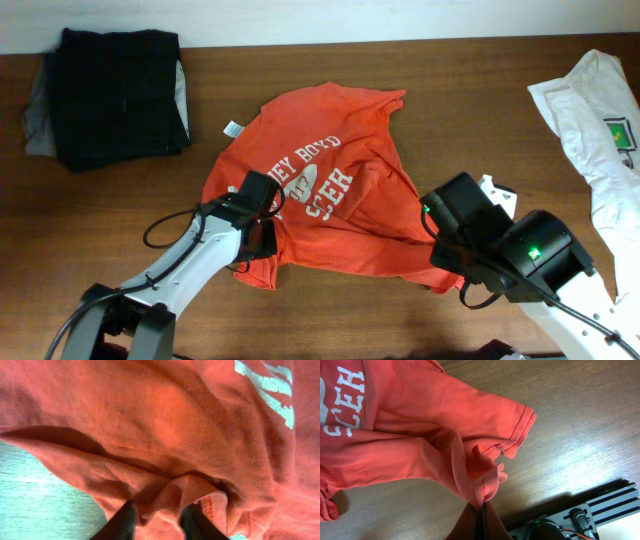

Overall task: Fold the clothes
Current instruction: 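Lift the T-shirt with both grippers and lay it flat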

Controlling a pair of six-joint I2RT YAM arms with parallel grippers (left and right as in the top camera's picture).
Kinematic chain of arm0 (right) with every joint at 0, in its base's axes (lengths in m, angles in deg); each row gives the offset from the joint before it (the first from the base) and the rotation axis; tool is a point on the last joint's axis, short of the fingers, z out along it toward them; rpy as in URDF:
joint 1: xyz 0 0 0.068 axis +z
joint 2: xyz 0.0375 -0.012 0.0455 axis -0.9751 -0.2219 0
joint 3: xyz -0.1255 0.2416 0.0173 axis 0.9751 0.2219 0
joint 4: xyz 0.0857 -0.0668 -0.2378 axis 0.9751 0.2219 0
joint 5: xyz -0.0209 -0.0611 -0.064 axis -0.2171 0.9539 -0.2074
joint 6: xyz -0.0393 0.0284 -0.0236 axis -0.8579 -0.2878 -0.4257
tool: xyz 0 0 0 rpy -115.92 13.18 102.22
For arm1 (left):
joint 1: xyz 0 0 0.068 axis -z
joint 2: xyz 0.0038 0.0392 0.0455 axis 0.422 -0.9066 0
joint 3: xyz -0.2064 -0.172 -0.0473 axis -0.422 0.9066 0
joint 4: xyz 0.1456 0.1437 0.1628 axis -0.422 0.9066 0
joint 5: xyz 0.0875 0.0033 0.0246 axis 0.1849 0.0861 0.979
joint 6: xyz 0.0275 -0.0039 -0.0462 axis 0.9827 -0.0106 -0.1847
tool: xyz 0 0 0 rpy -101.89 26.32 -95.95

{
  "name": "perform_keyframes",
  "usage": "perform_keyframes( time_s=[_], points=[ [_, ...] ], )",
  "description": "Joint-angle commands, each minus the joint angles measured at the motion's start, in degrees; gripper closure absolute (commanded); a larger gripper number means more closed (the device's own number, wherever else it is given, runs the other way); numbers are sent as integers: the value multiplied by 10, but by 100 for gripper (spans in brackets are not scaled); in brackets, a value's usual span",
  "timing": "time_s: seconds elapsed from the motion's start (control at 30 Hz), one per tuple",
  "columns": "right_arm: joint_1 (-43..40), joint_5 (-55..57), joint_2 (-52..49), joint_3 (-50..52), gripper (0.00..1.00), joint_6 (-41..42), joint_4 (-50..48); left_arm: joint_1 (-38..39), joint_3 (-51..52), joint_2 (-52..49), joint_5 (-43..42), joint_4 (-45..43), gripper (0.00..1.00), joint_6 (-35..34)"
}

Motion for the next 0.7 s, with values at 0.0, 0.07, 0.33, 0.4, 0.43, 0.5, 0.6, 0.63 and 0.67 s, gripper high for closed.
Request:
perform_keyframes(
  time_s=[0.0, 0.07, 0.33, 0.4, 0.43, 0.5, 0.6, 0.63, 0.67],
  points=[
    [-2, 12, 0, -5, 96, 5, -1, -2, -21, 2, 8, 7, 61, -1],
    [-2, 12, 0, -5, 96, 5, -1, 12, -21, 2, 6, 4, 57, 0],
    [-2, 11, 0, -5, 96, 5, -1, 32, -15, 0, -9, 0, 72, 0],
    [-2, 9, 0, -5, 96, 5, 1, 32, -15, -1, -9, 0, 73, 0],
    [-2, 9, 0, -5, 96, 5, 3, 32, -15, -1, -9, 0, 73, 0],
    [-2, 10, 0, -5, 96, 5, 6, 32, -15, -2, -7, 0, 73, 0],
    [-2, 9, 0, -5, 96, 5, 6, 32, -9, -19, -7, -19, 72, 2],
    [-2, 9, 0, -5, 96, 5, 7, 32, -9, -24, -7, -22, 72, 3],
    [-2, 10, 0, -5, 96, 5, 8, 32, -9, -26, -7, -25, 73, 8]
  ],
)
